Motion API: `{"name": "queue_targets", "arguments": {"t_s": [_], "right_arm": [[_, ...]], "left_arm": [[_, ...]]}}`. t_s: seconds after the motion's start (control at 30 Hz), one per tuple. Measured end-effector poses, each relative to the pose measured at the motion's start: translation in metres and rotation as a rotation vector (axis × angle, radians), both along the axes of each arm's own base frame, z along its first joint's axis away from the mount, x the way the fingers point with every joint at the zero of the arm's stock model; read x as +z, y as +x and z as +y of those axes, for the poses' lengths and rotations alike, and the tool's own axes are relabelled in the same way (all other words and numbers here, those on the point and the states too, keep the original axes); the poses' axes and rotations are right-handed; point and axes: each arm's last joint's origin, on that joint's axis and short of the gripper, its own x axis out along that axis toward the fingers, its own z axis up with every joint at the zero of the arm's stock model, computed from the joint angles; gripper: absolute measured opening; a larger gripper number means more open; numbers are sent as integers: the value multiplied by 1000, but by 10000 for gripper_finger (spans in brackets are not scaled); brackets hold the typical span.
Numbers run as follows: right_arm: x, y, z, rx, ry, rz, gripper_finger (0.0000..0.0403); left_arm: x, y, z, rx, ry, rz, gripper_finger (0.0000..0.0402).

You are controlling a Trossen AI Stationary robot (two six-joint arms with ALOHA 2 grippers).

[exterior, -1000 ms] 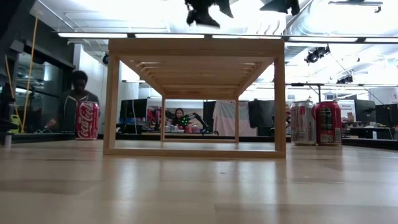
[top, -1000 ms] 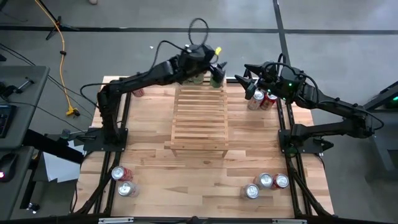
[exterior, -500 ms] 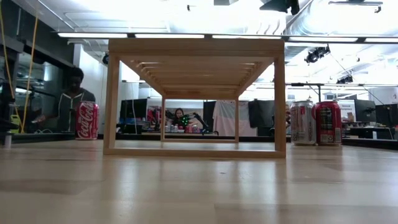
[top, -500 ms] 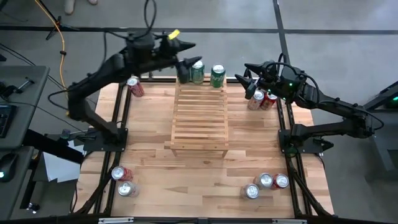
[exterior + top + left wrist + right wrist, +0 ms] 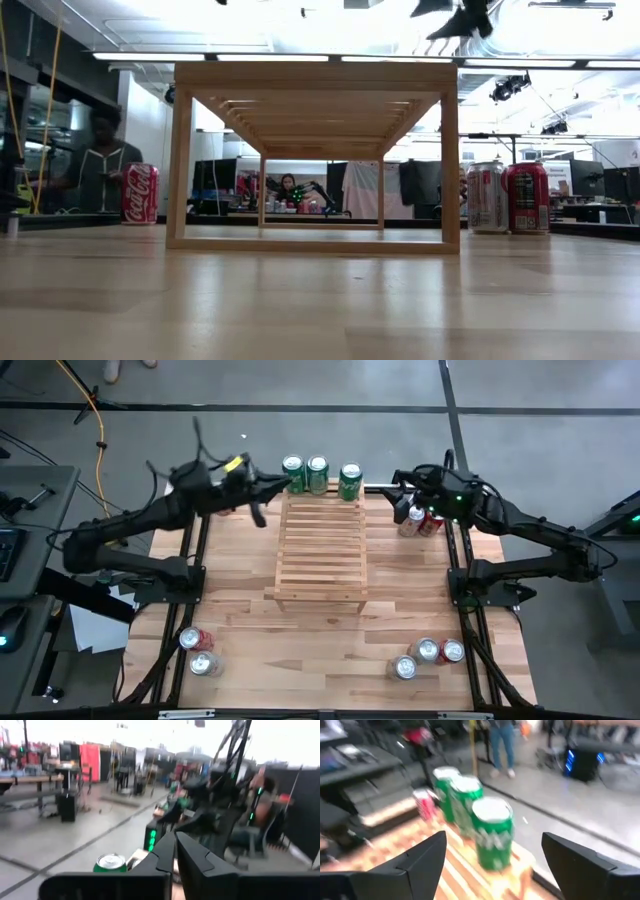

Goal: Place canned beverage on shelf
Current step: Put the green soda can on the shelf aligned with the other green soda cans

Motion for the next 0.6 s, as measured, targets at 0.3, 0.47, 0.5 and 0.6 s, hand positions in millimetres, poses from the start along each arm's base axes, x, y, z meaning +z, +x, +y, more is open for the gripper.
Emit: {"name": "queue_targets", "arguments": {"t_s": [0.3, 0.47, 0.5, 0.6], "right_arm": [[-56, 42, -15, -43, 168, 298, 119], [-72, 63, -33, -32, 169, 312, 21], [-75, 65, -35, -38, 170, 311, 25], [-79, 69, -42, -52, 170, 312, 10]], "left_arm": [[-8, -42, -7, 51, 61, -110, 1], [-4, -50, -8, 70, 106, -122, 1], [-4, -49, -8, 70, 106, -122, 1], [-4, -49, -8, 66, 106, -117, 1]]}}
